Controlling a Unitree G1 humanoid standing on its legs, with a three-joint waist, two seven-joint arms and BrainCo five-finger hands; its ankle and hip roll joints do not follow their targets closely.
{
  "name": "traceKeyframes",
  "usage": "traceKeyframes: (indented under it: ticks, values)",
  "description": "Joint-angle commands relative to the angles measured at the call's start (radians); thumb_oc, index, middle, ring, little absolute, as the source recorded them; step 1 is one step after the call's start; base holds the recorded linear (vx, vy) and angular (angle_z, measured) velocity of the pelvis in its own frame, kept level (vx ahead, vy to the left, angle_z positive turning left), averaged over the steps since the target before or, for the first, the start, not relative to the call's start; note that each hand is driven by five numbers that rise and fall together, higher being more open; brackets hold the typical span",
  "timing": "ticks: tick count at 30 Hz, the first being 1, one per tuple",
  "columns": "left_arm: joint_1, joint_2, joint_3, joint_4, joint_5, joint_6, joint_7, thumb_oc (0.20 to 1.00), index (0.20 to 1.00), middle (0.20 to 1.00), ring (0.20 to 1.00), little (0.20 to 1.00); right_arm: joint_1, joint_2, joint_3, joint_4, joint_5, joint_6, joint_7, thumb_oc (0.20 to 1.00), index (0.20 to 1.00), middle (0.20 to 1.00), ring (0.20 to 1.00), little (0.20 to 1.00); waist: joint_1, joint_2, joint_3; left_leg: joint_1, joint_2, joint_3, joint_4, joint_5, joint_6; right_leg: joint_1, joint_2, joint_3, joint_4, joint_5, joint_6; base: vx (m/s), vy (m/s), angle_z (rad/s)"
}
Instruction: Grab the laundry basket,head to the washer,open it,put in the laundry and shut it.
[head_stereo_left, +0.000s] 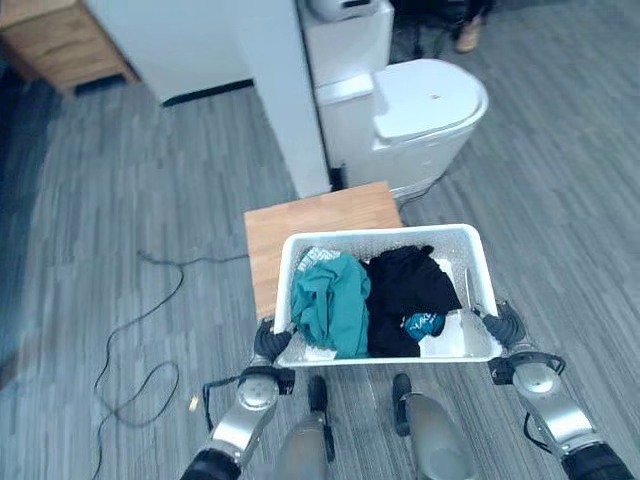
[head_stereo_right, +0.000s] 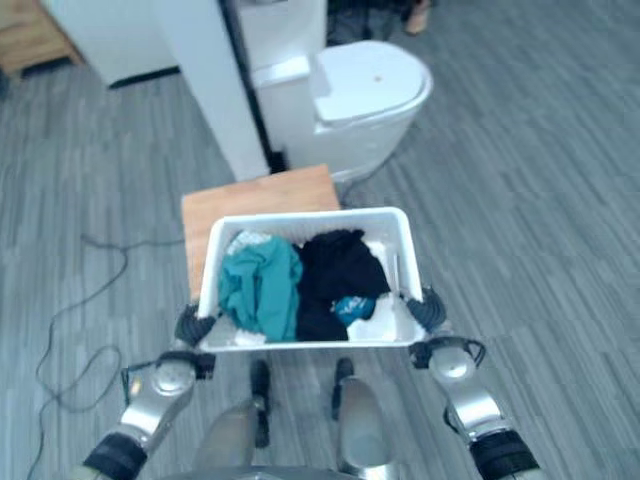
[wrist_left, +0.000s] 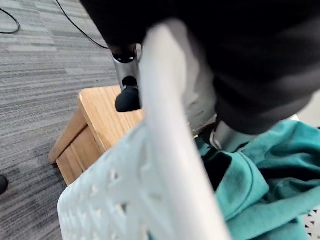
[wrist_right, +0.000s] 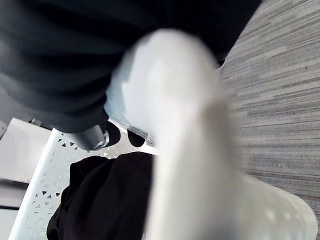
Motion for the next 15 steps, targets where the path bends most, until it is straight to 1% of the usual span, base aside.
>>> traceKeyframes:
  ticks: [1, 2, 5, 6, 7, 8, 9, 10, 11, 12, 13, 14, 15]
  values:
    - [-0.011, 0.055, 0.076, -0.119, 0.034, -0.073, -0.123, 0.2, 0.2, 0.2, 0.2, 0.2, -0.035, 0.027, -0.096, -0.09, 0.026, -0.145, 0.095, 0.2, 0.2, 0.2, 0.2, 0.2, -0.051, -0.052, -0.106, 0.112, -0.071, 0.052, 0.032, -0.18, 0.047, 0.09, 0.033, 0.078, -0.269, 0.112, 0.077, 0.0, 0.22, -0.66]
    - [-0.009, 0.055, 0.075, -0.119, 0.034, -0.073, -0.123, 0.2, 0.2, 0.2, 0.2, 0.2, -0.031, 0.027, -0.097, -0.093, 0.025, -0.143, 0.096, 0.2, 0.2, 0.2, 0.2, 0.2, -0.046, -0.052, -0.106, 0.115, -0.07, 0.057, 0.031, -0.181, 0.048, 0.09, 0.034, 0.082, -0.269, 0.113, 0.078, -0.03, 0.211, -0.97]
    - [-0.006, 0.065, 0.076, -0.155, 0.047, -0.077, -0.134, 0.2, 0.2, 0.2, 0.2, 0.2, -0.001, 0.058, -0.126, -0.119, 0.043, -0.153, 0.106, 0.2, 0.2, 0.2, 0.2, 0.2, -0.082, -0.063, -0.114, 0.145, -0.07, 0.143, 0.012, -0.191, 0.07, 0.072, 0.039, 0.132, -0.267, 0.144, 0.111, -0.09, 0.097, -1.08]
    - [-0.015, 0.074, 0.076, -0.18, 0.056, -0.082, -0.131, 0.2, 0.2, 0.2, 0.2, 0.2, 0.009, 0.068, -0.141, -0.138, 0.048, -0.158, 0.107, 0.2, 0.2, 0.2, 0.2, 0.2, -0.097, -0.064, -0.113, 0.162, -0.065, 0.209, 0.005, -0.201, 0.079, 0.054, 0.041, 0.14, -0.253, 0.149, 0.125, -0.1, 0.062, -1.02]
    - [-0.015, 0.074, 0.076, -0.179, 0.056, -0.083, -0.131, 0.2, 0.2, 0.2, 0.2, 0.2, 0.01, 0.069, -0.141, -0.14, 0.048, -0.157, 0.107, 0.2, 0.2, 0.2, 0.2, 0.2, -0.093, -0.064, -0.113, 0.163, -0.065, 0.212, 0.004, -0.201, 0.079, 0.053, 0.042, 0.143, -0.252, 0.149, 0.125, -0.1, 0.043, -1.11]
    - [-0.018, 0.077, 0.079, -0.195, 0.063, -0.087, -0.122, 0.2, 0.2, 0.2, 0.2, 0.2, 0.011, 0.076, -0.139, -0.147, 0.051, -0.16, 0.11, 0.2, 0.2, 0.2, 0.2, 0.2, -0.097, -0.063, -0.108, 0.179, -0.058, 0.259, 0.003, -0.207, 0.083, 0.047, 0.033, 0.121, -0.246, 0.149, 0.129, -0.06, -0.005, -1.55]
    - [-0.014, 0.075, 0.078, -0.208, 0.066, -0.091, -0.113, 0.2, 0.2, 0.2, 0.2, 0.2, 0.026, 0.085, -0.139, -0.157, 0.062, -0.165, 0.114, 0.2, 0.2, 0.2, 0.2, 0.2, -0.103, -0.054, -0.104, 0.204, -0.045, 0.319, -0.003, -0.213, 0.086, 0.041, 0.007, 0.033, -0.236, 0.137, 0.124, -0.07, -0.009, -1.63]
    - [-0.014, 0.076, 0.079, -0.208, 0.066, -0.091, -0.113, 0.2, 0.2, 0.2, 0.2, 0.2, 0.026, 0.086, -0.139, -0.158, 0.062, -0.165, 0.114, 0.2, 0.2, 0.2, 0.2, 0.2, -0.102, -0.056, -0.105, 0.203, -0.046, 0.321, -0.003, -0.21, 0.086, 0.039, 0.006, 0.035, -0.238, 0.141, 0.123, -0.07, -0.037, -1.85]
    - [-0.011, 0.076, 0.082, -0.217, 0.065, -0.092, -0.111, 0.2, 0.2, 0.2, 0.2, 0.2, 0.032, 0.088, -0.138, -0.162, 0.065, -0.166, 0.117, 0.2, 0.2, 0.2, 0.2, 0.2, -0.098, -0.05, -0.103, 0.21, -0.036, 0.356, -0.003, -0.209, 0.083, 0.039, -0.023, -0.048, -0.232, 0.131, 0.113, 0.02, -0.061, -1.63]
    - [-0.009, 0.075, 0.088, -0.221, 0.058, -0.096, -0.099, 0.2, 0.2, 0.2, 0.2, 0.2, 0.036, 0.088, -0.134, -0.164, 0.067, -0.172, 0.116, 0.2, 0.2, 0.2, 0.2, 0.2, -0.084, -0.033, -0.104, 0.231, -0.016, 0.395, -0.007, -0.227, 0.075, 0.049, -0.065, -0.18, -0.21, 0.097, 0.108, 0.02, -0.091, -1.62]
    - [-0.008, 0.074, 0.087, -0.221, 0.061, -0.095, -0.098, 0.2, 0.2, 0.2, 0.2, 0.2, 0.038, 0.092, -0.131, -0.17, 0.071, -0.174, 0.117, 0.2, 0.2, 0.2, 0.2, 0.2, -0.079, -0.026, -0.102, 0.236, -0.005, 0.415, -0.007, -0.225, 0.074, 0.051, -0.092, -0.25, -0.19, 0.089, 0.097, 0.04, -0.123, -1.84]
    - [-0.002, 0.073, 0.099, -0.226, 0.062, -0.095, -0.09, 0.2, 0.2, 0.2, 0.2, 0.2, 0.033, 0.093, -0.122, -0.172, 0.072, -0.172, 0.122, 0.2, 0.2, 0.2, 0.2, 0.2, -0.069, -0.021, -0.106, 0.243, 0.009, 0.468, -0.008, -0.222, 0.068, 0.057, -0.132, -0.347, -0.175, 0.085, 0.092, 0.0, -0.143, -1.73]
    - [0.007, 0.073, 0.106, -0.226, 0.066, -0.097, -0.09, 0.2, 0.2, 0.2, 0.2, 0.2, 0.035, 0.094, -0.117, -0.17, 0.071, -0.173, 0.122, 0.2, 0.2, 0.2, 0.2, 0.2, -0.065, -0.02, -0.115, 0.252, 0.017, 0.503, -0.012, -0.223, 0.065, 0.065, -0.153, -0.402, -0.174, 0.086, 0.086, 0.14, -0.282, -1.95]
